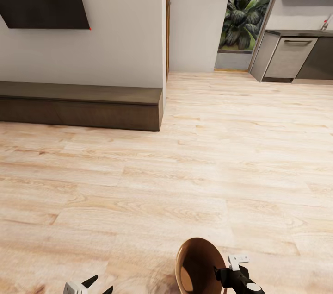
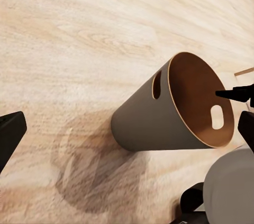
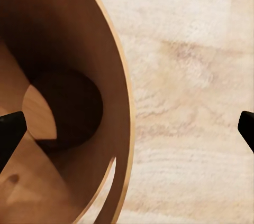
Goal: Put the three can of soda from the living room inside the tash can in the kitchen.
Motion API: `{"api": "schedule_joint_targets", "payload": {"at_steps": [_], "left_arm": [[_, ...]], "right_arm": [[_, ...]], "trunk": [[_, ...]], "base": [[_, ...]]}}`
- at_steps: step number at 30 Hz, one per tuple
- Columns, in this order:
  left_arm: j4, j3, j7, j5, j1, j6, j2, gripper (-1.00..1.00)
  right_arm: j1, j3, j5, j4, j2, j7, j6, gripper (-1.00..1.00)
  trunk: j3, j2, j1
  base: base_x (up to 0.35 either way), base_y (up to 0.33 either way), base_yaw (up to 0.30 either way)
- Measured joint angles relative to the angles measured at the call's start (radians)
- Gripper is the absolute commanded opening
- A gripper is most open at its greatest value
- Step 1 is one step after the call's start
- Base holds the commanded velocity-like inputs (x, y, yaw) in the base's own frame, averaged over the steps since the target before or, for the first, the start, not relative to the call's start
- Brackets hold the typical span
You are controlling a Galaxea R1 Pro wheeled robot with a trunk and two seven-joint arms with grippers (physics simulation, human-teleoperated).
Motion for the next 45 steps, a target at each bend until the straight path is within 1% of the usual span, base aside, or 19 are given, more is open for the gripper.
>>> {"api": "schedule_joint_targets", "payload": {"at_steps": [6,18,29,36,45], "left_arm": [[-0.001,0.001,0.000,0.000,0.000,0.000,0.000,1.00],[-0.024,0.004,0.000,0.000,0.000,0.000,0.000,1.00],[-0.027,0.004,0.000,0.000,0.000,0.000,0.000,1.00],[-0.028,0.004,-0.001,0.000,0.000,0.001,0.000,1.00],[-0.029,0.002,-0.069,0.000,0.000,0.002,0.001,1.00]], "right_arm": [[0.000,0.000,0.000,0.000,0.000,0.000,0.000,1.00],[0.000,0.000,0.000,0.000,0.000,0.000,0.000,1.00],[0.000,0.000,0.000,0.000,0.000,0.000,0.000,1.00],[0.000,0.000,0.000,0.000,0.000,0.000,0.000,1.00],[0.000,0.000,0.000,0.001,0.000,0.000,0.000,1.00]], "trunk": [[-0.007,0.000,0.000],[-0.009,0.000,0.000],[-0.021,0.000,0.000],[-0.023,0.000,0.000],[-0.023,0.000,0.000]], "base": [[0.000,0.000,0.000],[0.000,0.000,0.000],[0.000,0.000,0.000],[0.000,0.000,0.000],[0.000,0.000,0.000]]}}
